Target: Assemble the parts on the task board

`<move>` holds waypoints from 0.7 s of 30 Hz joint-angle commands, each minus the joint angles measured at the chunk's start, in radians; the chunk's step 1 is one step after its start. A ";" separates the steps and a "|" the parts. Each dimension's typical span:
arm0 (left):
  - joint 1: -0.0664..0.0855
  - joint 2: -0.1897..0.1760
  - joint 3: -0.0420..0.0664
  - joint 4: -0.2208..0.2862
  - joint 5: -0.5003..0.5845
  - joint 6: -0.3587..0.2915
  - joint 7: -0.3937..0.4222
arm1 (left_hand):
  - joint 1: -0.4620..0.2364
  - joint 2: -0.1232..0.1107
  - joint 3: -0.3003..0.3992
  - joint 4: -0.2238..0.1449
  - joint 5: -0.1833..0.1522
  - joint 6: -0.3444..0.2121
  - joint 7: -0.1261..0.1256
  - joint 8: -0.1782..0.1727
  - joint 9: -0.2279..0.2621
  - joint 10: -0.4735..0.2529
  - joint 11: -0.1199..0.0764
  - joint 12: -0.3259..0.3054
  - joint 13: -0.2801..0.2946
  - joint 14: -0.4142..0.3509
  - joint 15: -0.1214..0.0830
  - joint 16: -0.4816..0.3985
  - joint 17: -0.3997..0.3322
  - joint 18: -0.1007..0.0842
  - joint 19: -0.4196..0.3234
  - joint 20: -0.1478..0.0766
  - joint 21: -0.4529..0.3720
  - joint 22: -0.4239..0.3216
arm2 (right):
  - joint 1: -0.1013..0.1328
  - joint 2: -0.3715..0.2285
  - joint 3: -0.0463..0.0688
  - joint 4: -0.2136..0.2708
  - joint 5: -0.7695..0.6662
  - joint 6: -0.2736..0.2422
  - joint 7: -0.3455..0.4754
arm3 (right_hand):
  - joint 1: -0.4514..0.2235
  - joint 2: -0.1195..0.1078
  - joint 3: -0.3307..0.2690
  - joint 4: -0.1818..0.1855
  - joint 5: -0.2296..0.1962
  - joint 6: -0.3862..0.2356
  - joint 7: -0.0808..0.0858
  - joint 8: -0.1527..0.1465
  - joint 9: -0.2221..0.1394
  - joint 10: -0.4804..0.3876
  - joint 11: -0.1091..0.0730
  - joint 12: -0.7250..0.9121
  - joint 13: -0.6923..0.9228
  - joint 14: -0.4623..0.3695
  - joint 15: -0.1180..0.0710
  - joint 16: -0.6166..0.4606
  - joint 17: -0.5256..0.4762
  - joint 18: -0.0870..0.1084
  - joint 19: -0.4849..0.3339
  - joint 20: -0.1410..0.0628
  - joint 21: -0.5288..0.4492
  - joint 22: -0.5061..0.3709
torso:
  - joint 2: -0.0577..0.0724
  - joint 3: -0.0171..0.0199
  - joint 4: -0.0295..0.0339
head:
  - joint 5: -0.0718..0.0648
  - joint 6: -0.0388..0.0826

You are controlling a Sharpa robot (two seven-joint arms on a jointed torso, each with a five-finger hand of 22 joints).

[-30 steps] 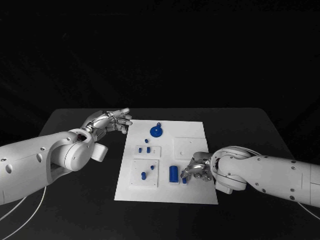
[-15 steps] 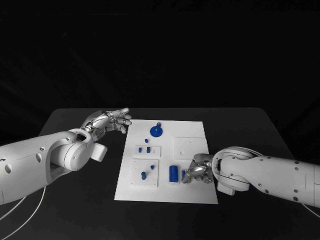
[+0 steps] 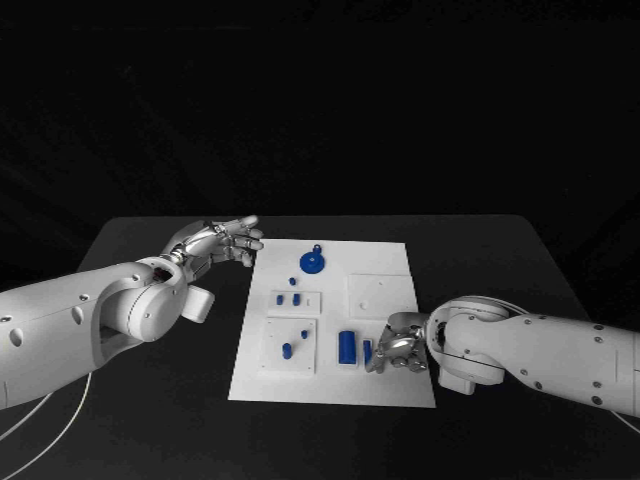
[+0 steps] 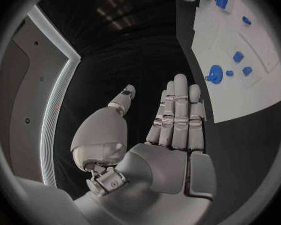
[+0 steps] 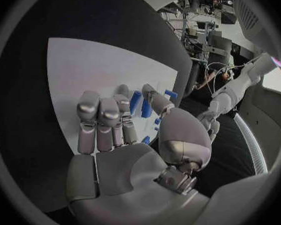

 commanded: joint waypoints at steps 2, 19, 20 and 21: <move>0.001 0.001 0.001 0.002 0.005 0.010 0.006 | -0.002 -0.003 0.001 0.005 -0.005 -0.009 -0.001 0.007 -0.002 -0.004 -0.001 -0.005 0.002 0.003 -0.001 -0.004 0.001 0.018 0.009 -0.001 -0.005 0.002 | -0.002 0.001 -0.001 -0.002 0.001 0.015 0.006 | -0.013 0.040 -0.013 0.011 -0.006 0.002 0.001 0.003 0.002 0.000 -0.001 -0.003 0.001 -0.002 -0.003 0.000 0.000 0.057 -0.002 -0.003 -0.004 0.009 | 0.000 -0.0006 0.0010 | -0.001 -0.002; 0.001 0.002 0.000 0.003 0.005 0.009 0.004 | 0.004 0.001 0.003 0.004 -0.004 -0.009 -0.001 0.007 -0.002 -0.004 -0.001 -0.005 0.002 0.004 -0.001 -0.005 0.003 0.018 0.009 -0.001 -0.005 0.003 | -0.002 0.017 -0.001 -0.012 -0.016 0.011 -0.009 | 0.014 0.136 0.145 0.031 -0.005 0.007 0.000 0.000 -0.001 0.003 -0.002 -0.004 0.002 -0.004 -0.003 0.001 0.001 0.057 -0.008 -0.001 -0.002 0.014 | 0.000 -0.0009 0.0011 | 0.000 -0.006; 0.001 0.002 0.000 0.003 0.005 0.008 0.004 | 0.004 0.001 0.003 0.004 -0.004 -0.009 -0.001 0.007 -0.002 -0.004 -0.001 -0.005 0.002 0.004 -0.001 -0.005 0.003 0.018 0.009 -0.001 -0.005 0.003 | -0.002 0.017 -0.001 -0.013 -0.017 0.012 -0.011 | 0.013 0.136 0.147 0.031 -0.005 0.007 0.000 0.000 -0.001 0.003 -0.002 -0.004 0.003 -0.004 -0.003 0.001 0.001 0.057 -0.007 0.000 -0.001 0.014 | 0.000 -0.0009 0.0012 | -0.001 -0.006; 0.001 0.002 0.000 0.003 0.005 0.008 0.004 | 0.004 0.001 0.003 0.004 -0.004 -0.009 -0.001 0.007 -0.002 -0.004 -0.001 -0.005 0.002 0.004 -0.001 -0.005 0.003 0.018 0.009 -0.001 -0.005 0.004 | -0.002 0.017 -0.001 -0.015 -0.020 0.011 -0.014 | 0.012 0.136 0.148 0.031 -0.005 0.007 0.000 0.000 -0.001 0.003 -0.002 -0.004 0.003 -0.004 -0.003 0.001 0.001 0.057 -0.007 0.000 -0.001 0.014 | 0.000 -0.0008 0.0010 | 0.000 -0.005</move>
